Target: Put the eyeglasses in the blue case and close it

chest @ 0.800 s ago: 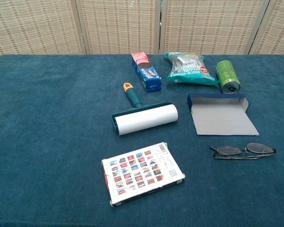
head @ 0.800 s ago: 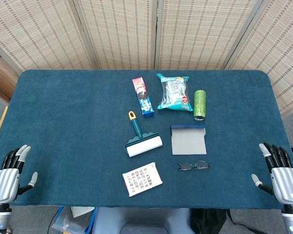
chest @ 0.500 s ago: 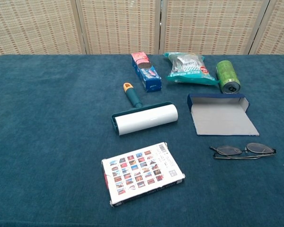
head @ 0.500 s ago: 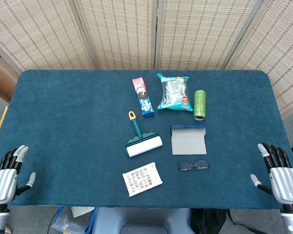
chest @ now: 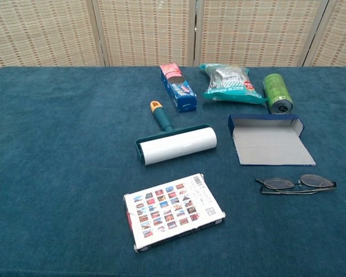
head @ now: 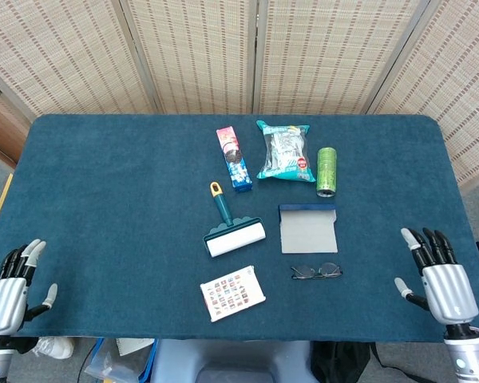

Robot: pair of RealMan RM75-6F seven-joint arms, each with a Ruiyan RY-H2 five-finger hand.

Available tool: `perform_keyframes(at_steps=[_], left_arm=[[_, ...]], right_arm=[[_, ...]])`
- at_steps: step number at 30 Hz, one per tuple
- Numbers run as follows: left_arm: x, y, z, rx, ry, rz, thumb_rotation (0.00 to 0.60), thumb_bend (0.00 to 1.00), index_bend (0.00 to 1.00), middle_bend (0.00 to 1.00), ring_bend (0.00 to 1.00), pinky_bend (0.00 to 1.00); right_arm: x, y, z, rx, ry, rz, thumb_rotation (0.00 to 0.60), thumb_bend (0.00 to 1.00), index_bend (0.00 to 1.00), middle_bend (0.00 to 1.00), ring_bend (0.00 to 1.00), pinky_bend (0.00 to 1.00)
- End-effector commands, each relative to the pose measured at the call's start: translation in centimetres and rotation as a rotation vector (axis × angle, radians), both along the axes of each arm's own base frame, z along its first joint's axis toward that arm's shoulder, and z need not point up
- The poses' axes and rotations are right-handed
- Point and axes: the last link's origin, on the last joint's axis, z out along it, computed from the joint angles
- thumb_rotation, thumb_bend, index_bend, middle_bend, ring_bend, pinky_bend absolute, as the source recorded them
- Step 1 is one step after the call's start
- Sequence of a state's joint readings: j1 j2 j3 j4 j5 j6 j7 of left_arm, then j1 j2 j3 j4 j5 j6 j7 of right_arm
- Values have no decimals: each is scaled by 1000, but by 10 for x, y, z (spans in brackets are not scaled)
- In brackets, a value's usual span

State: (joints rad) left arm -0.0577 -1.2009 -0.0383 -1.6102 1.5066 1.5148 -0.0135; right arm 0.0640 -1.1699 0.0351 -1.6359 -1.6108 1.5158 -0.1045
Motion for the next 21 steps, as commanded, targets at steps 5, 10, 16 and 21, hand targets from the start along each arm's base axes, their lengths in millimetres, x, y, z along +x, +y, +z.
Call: perform_keyframes(at_steps=[5,10,16,21], left_arm=[[-3,-3,2,4,-3,6,600,401,0,0,0,0],[-6,-6,3,7,-8,17,600,401,0,0,0,0],[-13,-12,6,16,-12,38,600,401,0,0,0,0],[-18,-15,8,22,-17,51,600,401,0,0,0,0]], right_arm=[[22,-27,-41,158,50,41,600,261,78,113,12,2],[35,-44,-74,257,80,68,600,261,154,113,12,2],[45,-57,-107,348,128,99,600,261,265,113,12,2],[48,-63,-122,379,169,107,600,267,306,113,12,2]])
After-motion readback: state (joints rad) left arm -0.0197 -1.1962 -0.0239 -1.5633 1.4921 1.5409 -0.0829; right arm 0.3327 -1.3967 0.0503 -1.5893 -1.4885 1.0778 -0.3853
